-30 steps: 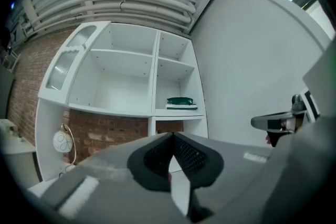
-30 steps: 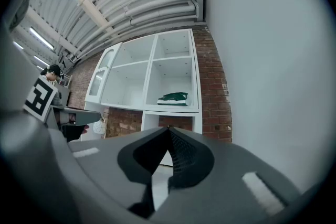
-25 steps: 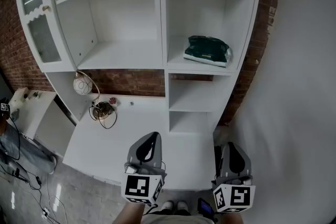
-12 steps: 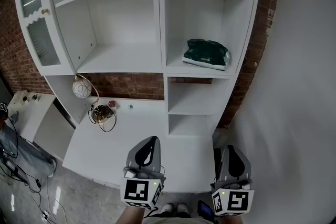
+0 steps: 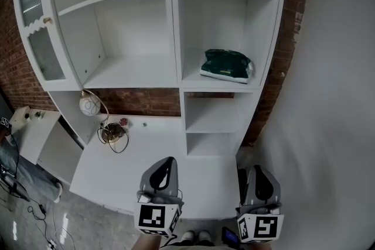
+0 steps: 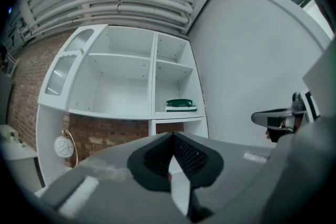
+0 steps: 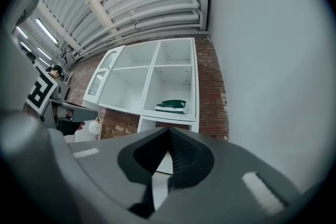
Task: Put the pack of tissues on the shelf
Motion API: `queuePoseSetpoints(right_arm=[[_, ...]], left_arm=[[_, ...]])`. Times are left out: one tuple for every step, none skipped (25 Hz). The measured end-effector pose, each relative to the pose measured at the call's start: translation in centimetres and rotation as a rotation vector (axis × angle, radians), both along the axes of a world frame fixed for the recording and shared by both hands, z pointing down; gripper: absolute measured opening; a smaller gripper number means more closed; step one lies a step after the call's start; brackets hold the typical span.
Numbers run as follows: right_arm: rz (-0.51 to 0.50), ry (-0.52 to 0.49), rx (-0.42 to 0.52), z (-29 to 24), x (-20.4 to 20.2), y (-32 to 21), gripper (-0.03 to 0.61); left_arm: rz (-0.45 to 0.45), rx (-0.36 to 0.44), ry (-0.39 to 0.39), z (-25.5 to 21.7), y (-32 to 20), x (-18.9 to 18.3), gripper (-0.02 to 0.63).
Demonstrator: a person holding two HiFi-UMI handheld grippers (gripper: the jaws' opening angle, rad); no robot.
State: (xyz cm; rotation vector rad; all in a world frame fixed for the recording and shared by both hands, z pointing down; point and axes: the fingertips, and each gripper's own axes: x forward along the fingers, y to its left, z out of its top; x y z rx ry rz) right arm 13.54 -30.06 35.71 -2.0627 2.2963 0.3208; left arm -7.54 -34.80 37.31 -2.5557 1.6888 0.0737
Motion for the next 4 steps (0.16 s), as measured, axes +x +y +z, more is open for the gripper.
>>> queuePoseSetpoints(right_arm=[[-0.001, 0.004, -0.001, 0.06, 0.0, -0.06, 0.003], [-0.002, 0.008, -0.002, 0.12, 0.01, -0.12, 0.003], [-0.003, 0.011, -0.004, 0.17, 0.04, -0.17, 0.003], [-0.003, 0.014, -0.006, 0.22, 0.07, -0.21, 0.003]], left_arm=[[-0.001, -0.001, -0.001, 0.01, -0.05, 0.03, 0.008], [-0.001, -0.001, -0.001, 0.04, -0.11, 0.08, 0.008], [0.0, 0.0, -0.002, 0.07, -0.17, 0.14, 0.008], [0.001, 0.001, -0.002, 0.1, -0.24, 0.21, 0.008]])
